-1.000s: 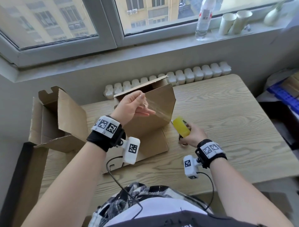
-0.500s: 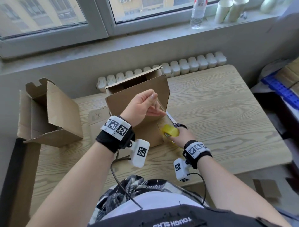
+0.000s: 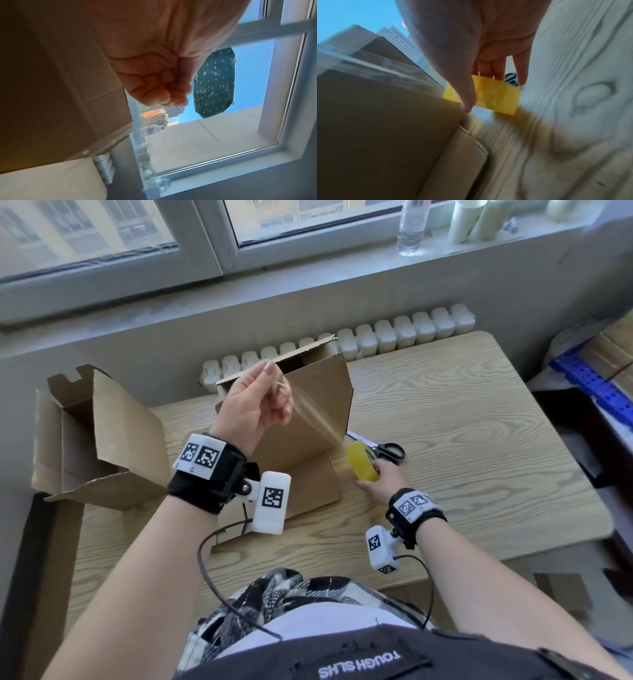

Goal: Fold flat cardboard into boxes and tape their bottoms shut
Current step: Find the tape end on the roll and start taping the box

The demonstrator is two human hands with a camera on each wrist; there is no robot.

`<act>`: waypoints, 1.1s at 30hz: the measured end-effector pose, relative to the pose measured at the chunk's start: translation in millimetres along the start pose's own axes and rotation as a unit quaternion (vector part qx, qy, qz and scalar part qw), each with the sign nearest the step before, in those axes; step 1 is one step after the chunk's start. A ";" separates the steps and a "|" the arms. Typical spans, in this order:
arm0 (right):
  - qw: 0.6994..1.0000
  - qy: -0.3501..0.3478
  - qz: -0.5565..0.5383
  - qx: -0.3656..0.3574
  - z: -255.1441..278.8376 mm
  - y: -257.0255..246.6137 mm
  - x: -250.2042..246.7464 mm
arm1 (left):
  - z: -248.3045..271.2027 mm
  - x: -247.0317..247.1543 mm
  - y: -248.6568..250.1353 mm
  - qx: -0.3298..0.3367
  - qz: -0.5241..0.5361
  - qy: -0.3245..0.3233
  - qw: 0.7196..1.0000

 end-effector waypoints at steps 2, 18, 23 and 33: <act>1.000 -0.002 -0.015 0.001 4.9 9.6 6.1 | 0.0 4.2 10.8 0.028 0.054 -0.011 0.998; 0.996 0.033 -0.070 0.035 -22.4 23.5 -0.7 | -19.5 80.5 32.5 0.026 -0.059 -0.091 0.994; 0.992 0.113 0.020 0.049 -54.5 44.7 -17.5 | -25.6 90.6 32.8 0.032 -0.072 -0.088 0.993; 0.965 0.033 0.259 0.017 -86.4 55.1 2.3 | -44.8 100.4 34.3 0.046 -0.138 -0.054 0.988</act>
Point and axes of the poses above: each hand's wrist, its own z-axis away from the middle knuckle, its own x-axis out of the palm, y = z × x, the point moved 4 cm from there along -z, towards the middle knuckle, and after that the axes turned 9 degrees about -x, right-handed, at the moved point
